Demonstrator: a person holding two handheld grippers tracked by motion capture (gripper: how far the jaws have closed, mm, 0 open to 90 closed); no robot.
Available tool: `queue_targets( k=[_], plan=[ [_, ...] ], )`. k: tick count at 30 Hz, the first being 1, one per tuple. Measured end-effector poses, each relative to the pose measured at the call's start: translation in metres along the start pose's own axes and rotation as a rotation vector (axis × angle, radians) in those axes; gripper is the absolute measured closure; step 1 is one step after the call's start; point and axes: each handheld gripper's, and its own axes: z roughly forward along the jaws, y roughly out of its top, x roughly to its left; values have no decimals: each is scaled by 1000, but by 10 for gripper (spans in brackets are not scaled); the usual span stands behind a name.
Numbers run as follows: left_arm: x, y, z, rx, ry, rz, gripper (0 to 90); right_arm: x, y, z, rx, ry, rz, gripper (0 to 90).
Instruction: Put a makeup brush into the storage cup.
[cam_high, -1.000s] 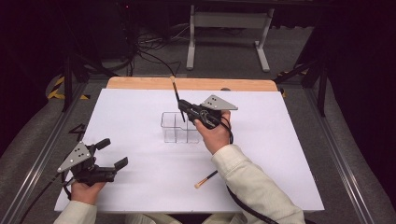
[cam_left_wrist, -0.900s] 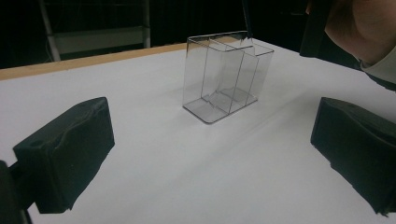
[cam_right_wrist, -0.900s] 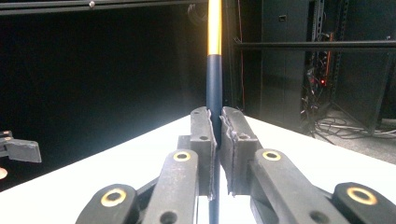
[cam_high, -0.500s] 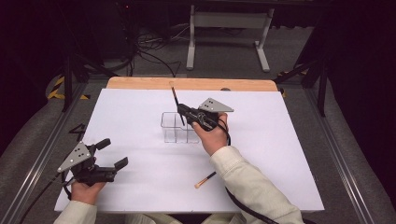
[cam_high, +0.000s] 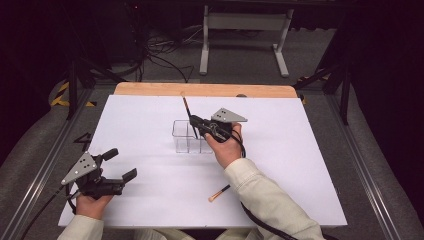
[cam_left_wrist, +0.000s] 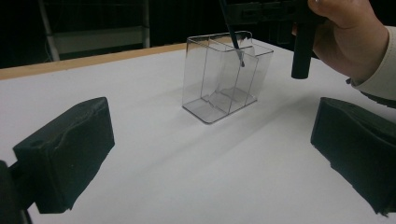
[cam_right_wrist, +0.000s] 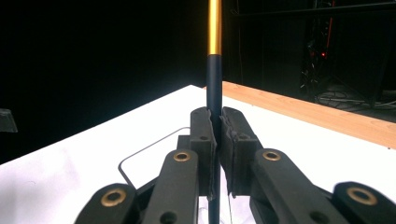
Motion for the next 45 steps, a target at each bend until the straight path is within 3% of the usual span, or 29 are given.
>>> queue_targets(
  k=[36,37,38,39,42,45],
  plan=[
    [-1,1,0,4,1,5,2,1,-11,-4,47,-5,37,834],
    [-1,1,0,5,2,5,2,1,-11,-5,54,0,43,809],
    [-1,1,0,5,2,5,2,3,-10,-6,46,2,41,695],
    [-1,1,0,4,2,6,2,3,-10,-6,46,2,41,695],
    [-1,1,0,6,0,9,2,6,-5,-10,7,17,30,503],
    [-1,1,0,6,0,9,2,9,3,-16,-26,23,4,408]
  ],
)
